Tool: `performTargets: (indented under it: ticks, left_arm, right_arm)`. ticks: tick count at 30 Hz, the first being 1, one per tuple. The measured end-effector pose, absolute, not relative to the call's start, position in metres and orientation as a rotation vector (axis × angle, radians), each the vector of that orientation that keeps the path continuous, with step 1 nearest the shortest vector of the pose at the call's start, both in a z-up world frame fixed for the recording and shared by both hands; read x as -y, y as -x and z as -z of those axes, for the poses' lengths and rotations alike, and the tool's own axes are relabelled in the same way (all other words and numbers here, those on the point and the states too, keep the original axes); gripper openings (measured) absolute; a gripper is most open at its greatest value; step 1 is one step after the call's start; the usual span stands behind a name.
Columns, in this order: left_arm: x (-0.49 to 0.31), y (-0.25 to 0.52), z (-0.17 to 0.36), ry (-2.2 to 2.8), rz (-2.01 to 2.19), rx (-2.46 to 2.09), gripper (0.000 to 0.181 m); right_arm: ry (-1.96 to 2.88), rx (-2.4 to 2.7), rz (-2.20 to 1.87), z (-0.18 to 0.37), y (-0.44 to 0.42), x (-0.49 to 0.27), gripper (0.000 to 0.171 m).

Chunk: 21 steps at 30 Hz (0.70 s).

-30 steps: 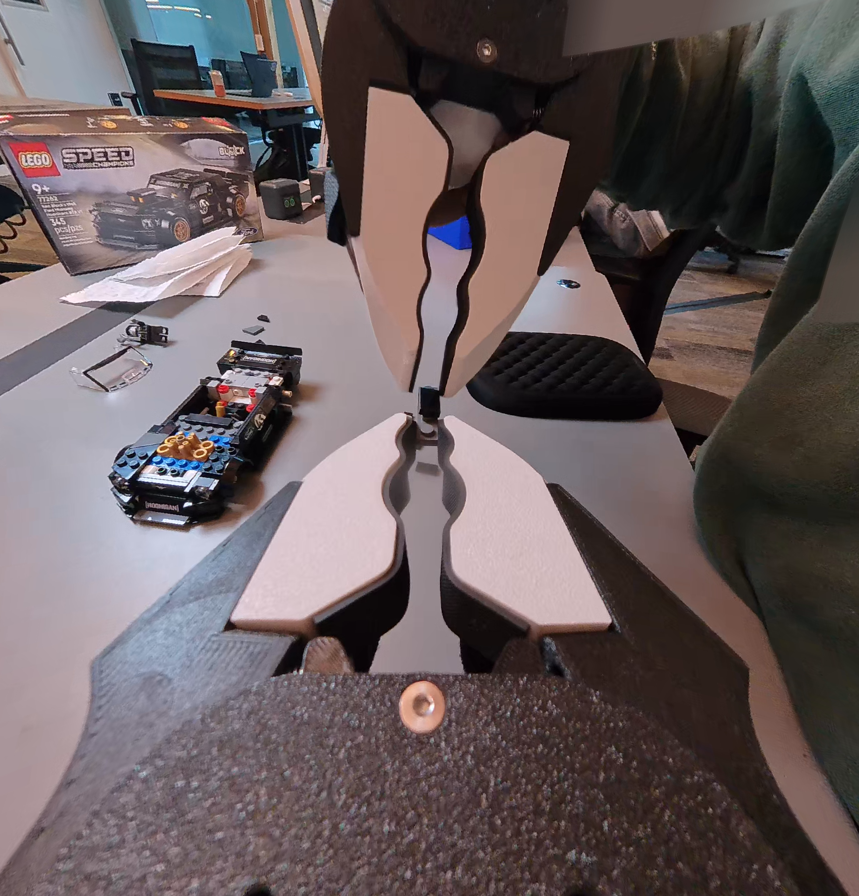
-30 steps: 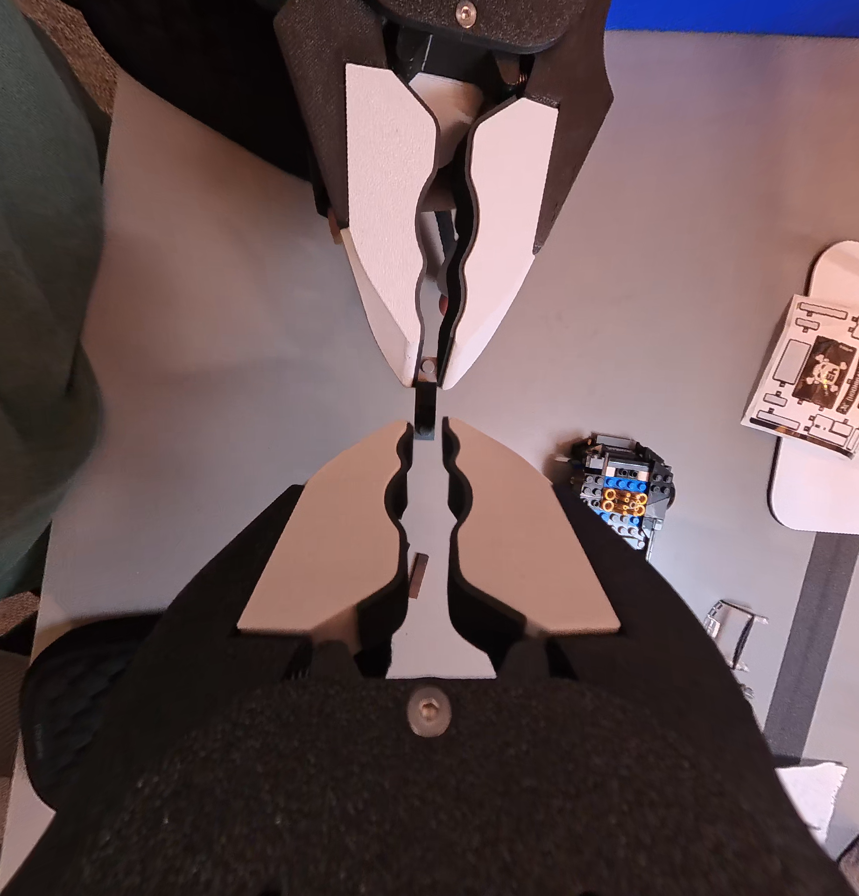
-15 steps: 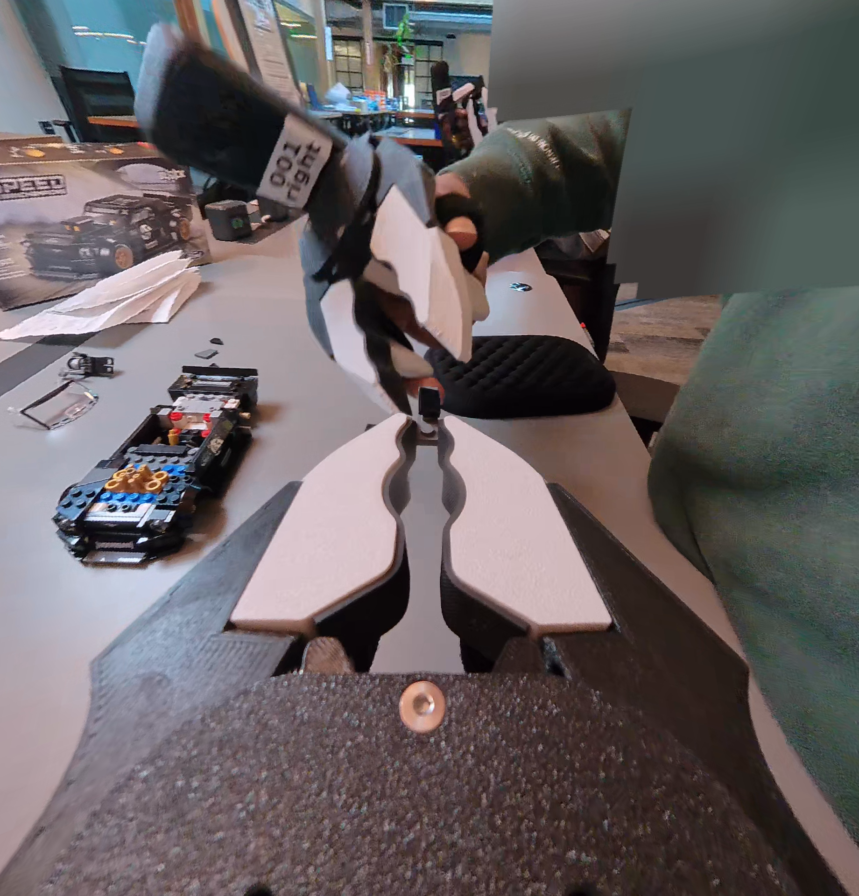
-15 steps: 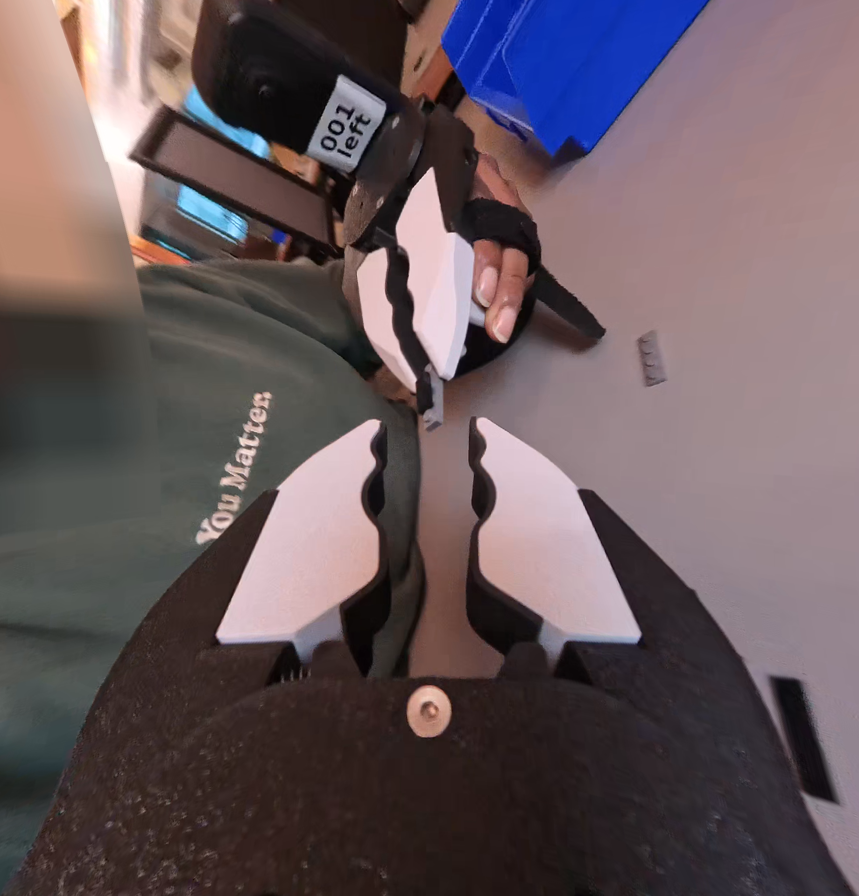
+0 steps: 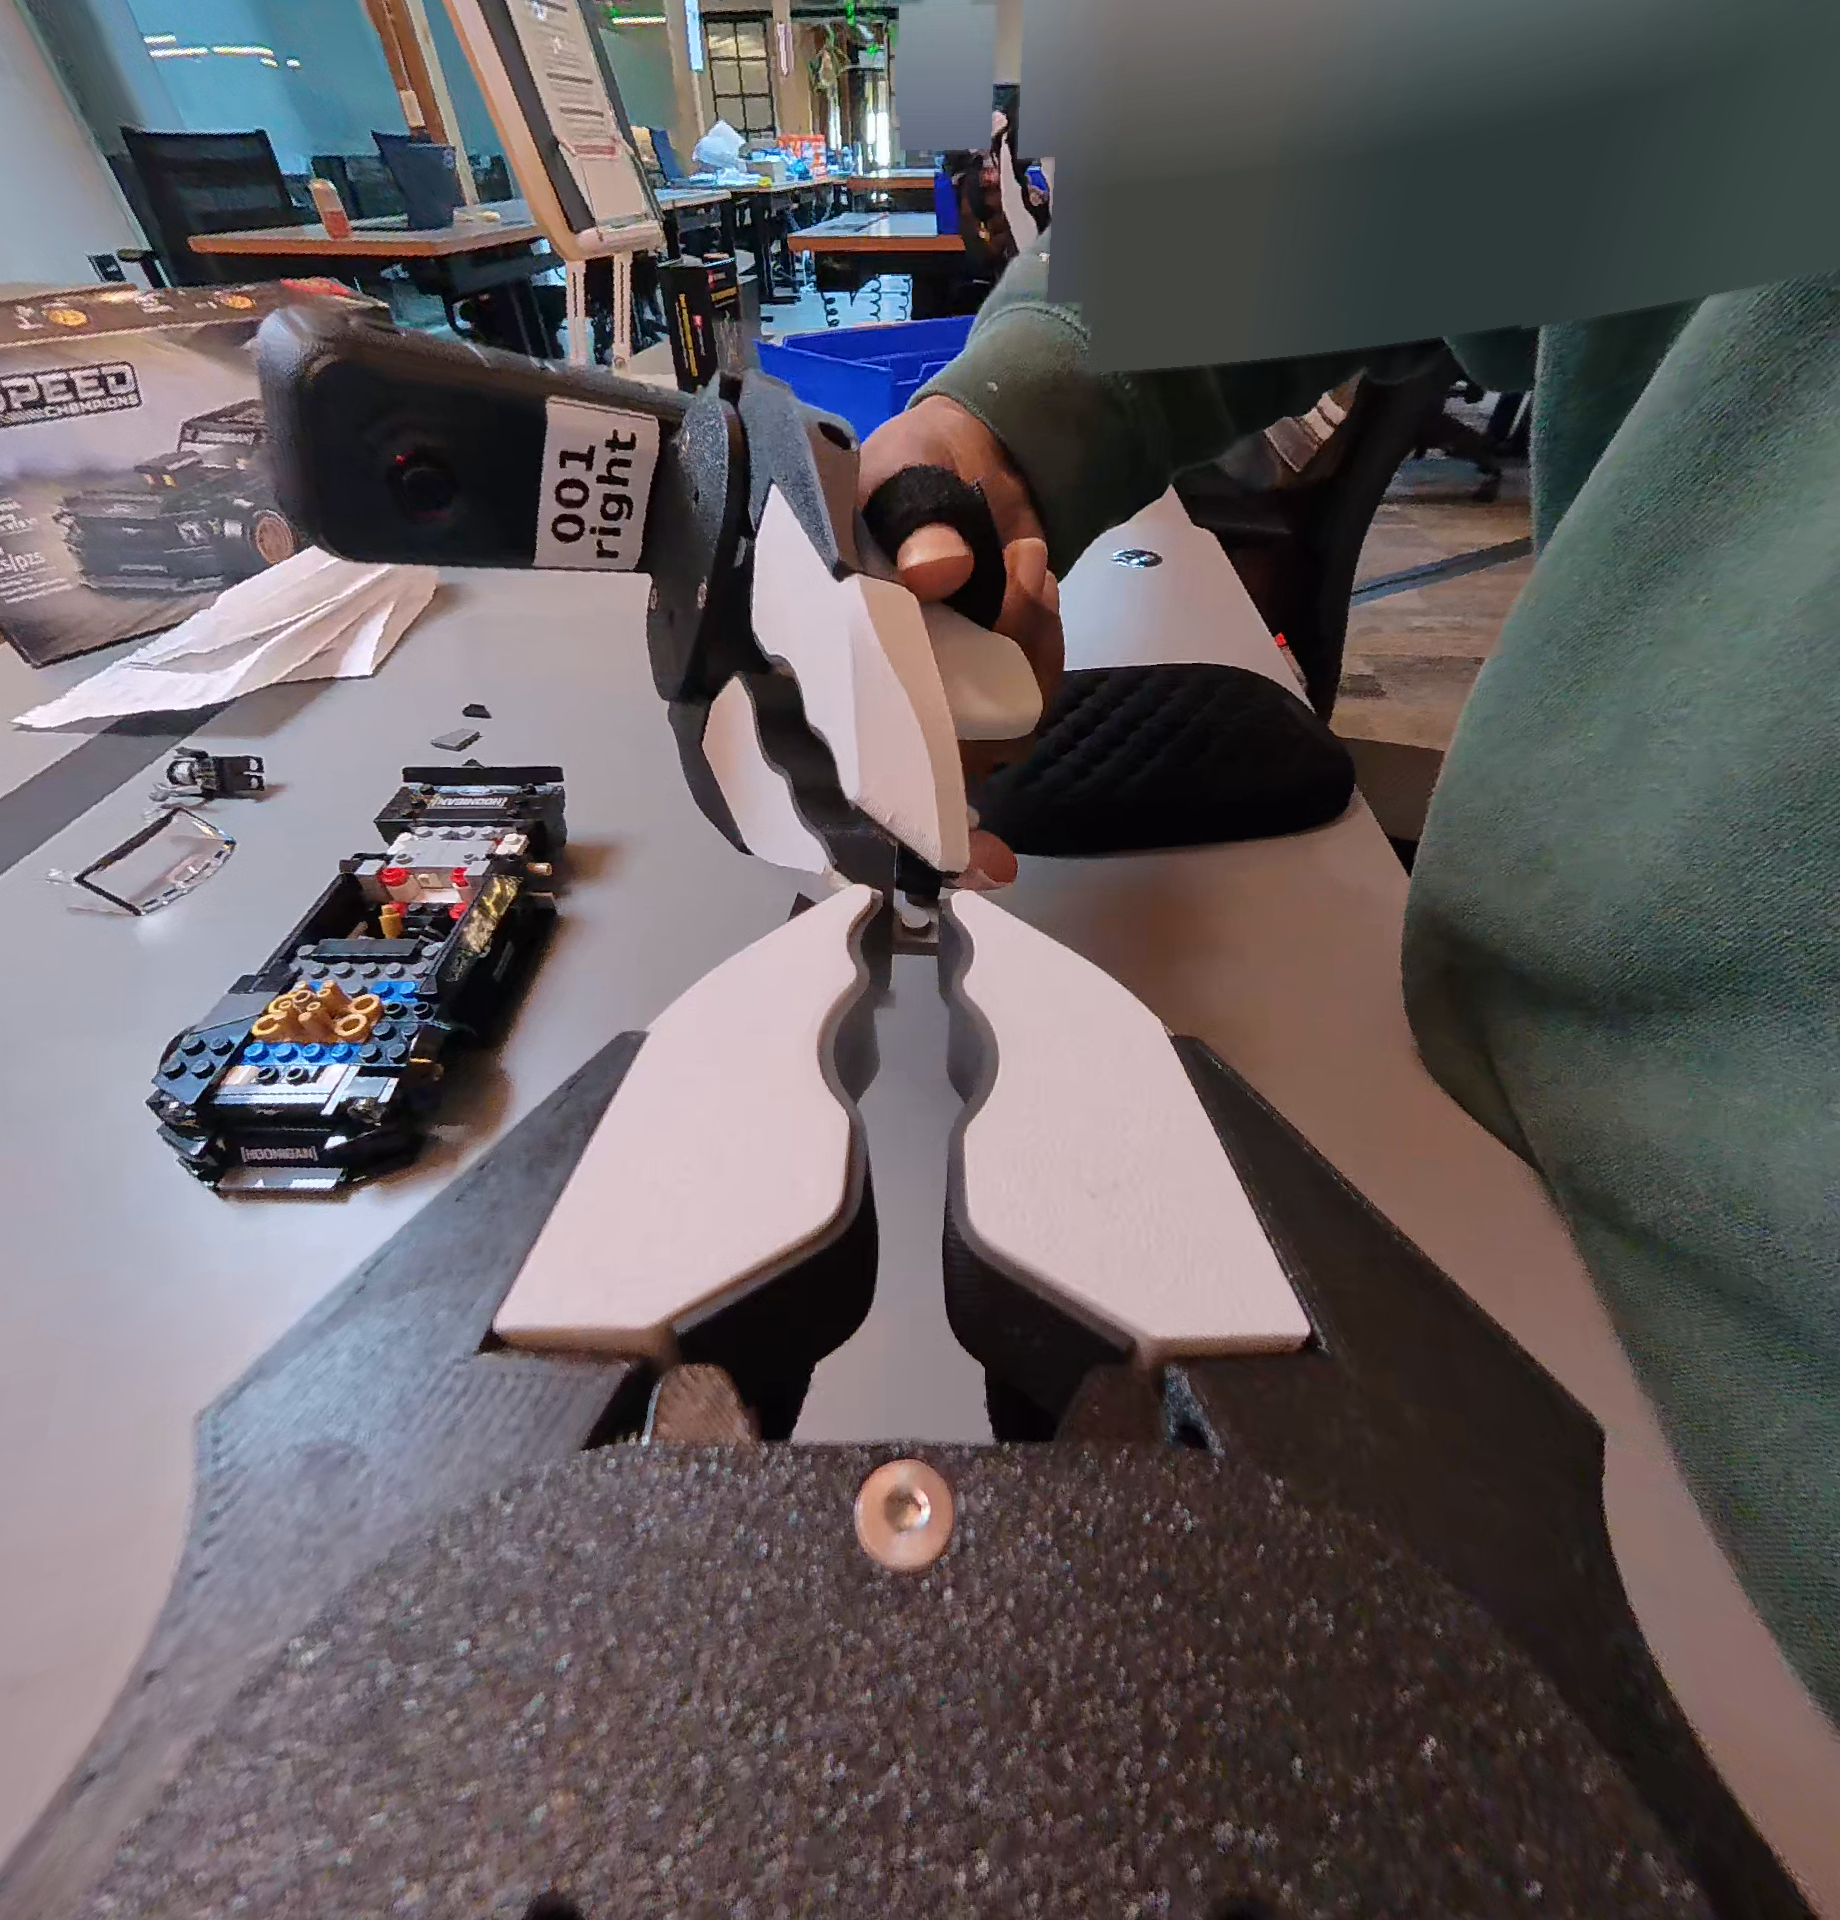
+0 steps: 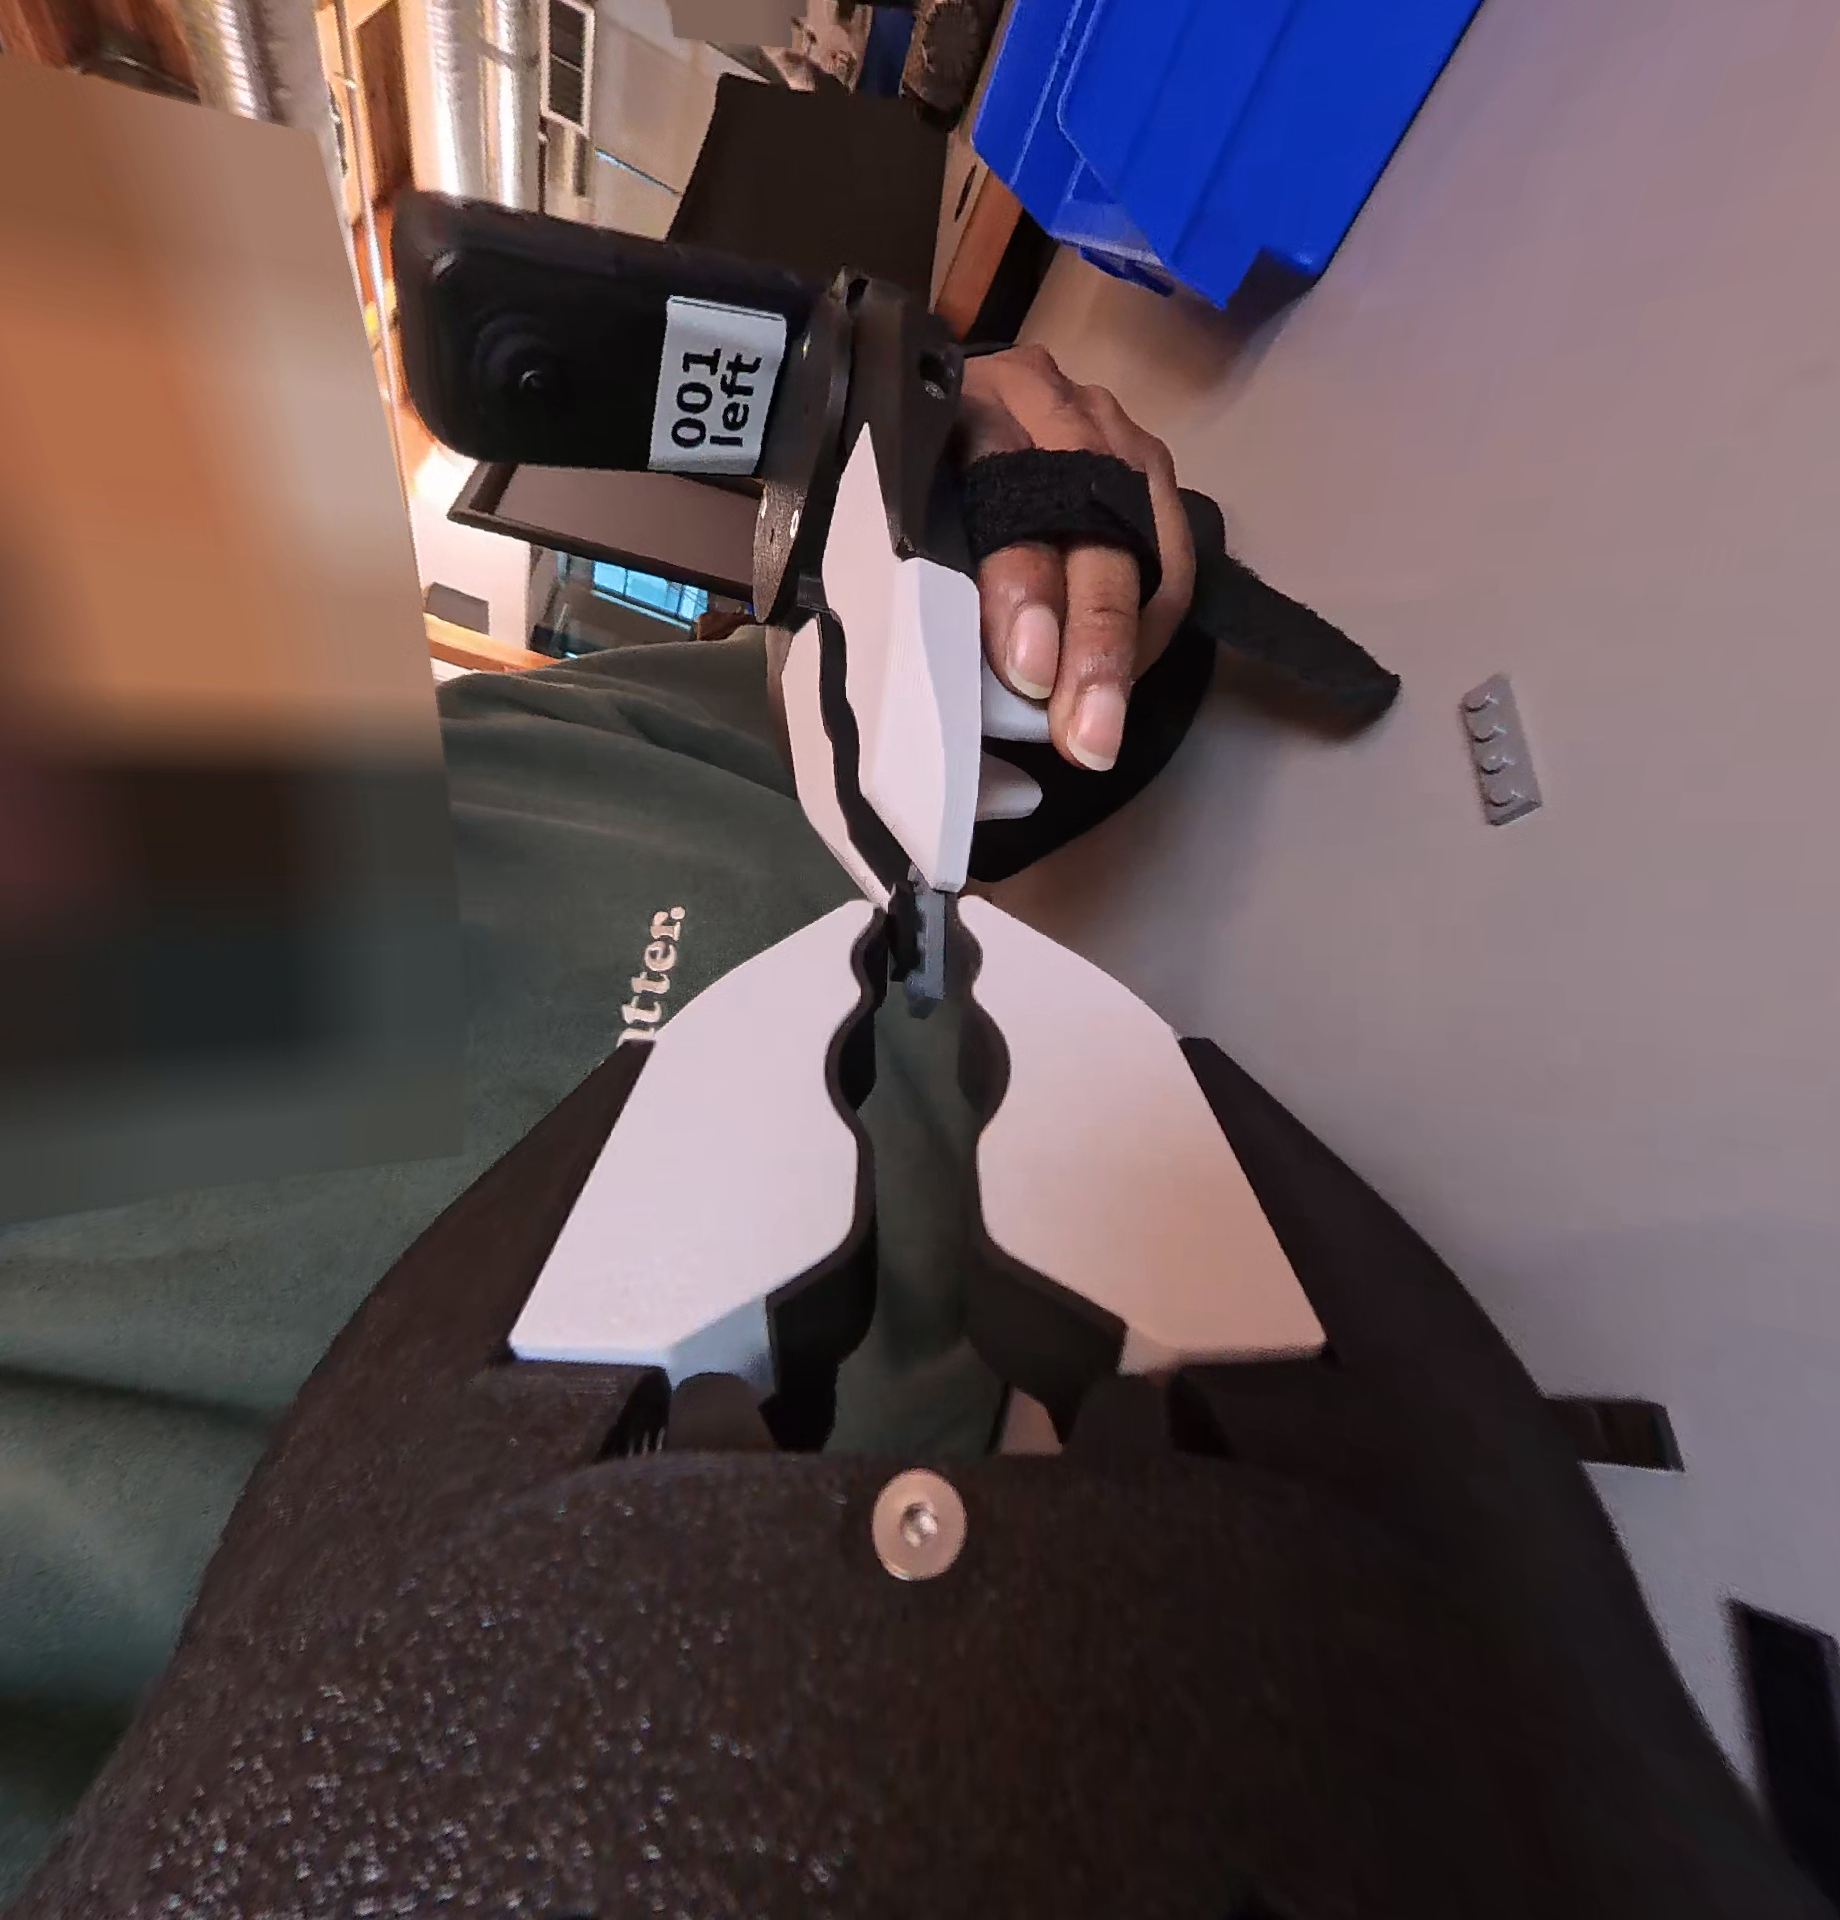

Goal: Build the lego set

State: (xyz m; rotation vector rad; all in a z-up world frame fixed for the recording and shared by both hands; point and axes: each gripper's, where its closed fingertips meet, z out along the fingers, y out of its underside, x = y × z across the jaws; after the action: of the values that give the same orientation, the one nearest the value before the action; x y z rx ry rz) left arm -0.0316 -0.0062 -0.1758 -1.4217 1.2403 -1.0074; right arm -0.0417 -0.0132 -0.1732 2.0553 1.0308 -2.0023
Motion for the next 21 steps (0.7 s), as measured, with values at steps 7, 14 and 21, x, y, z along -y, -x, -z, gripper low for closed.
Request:
performTargets:
  ticks: [7,14,21]
  left_arm:
    - [0.01,0.031,0.174,1.347,0.88,-1.298,0.008]
    - [0.02,0.029,0.17,1.21,0.728,-1.384,0.008]
    - [0.029,0.026,0.171,1.107,0.555,-1.471,0.009]
  right_arm:
    - [-2.05,-1.091,2.024,0.172,0.041,0.018,0.009]
    - [-2.056,-1.313,2.012,0.169,0.039,0.029,0.009]
    - [-2.1,-1.543,1.958,0.17,0.036,0.037,0.007]
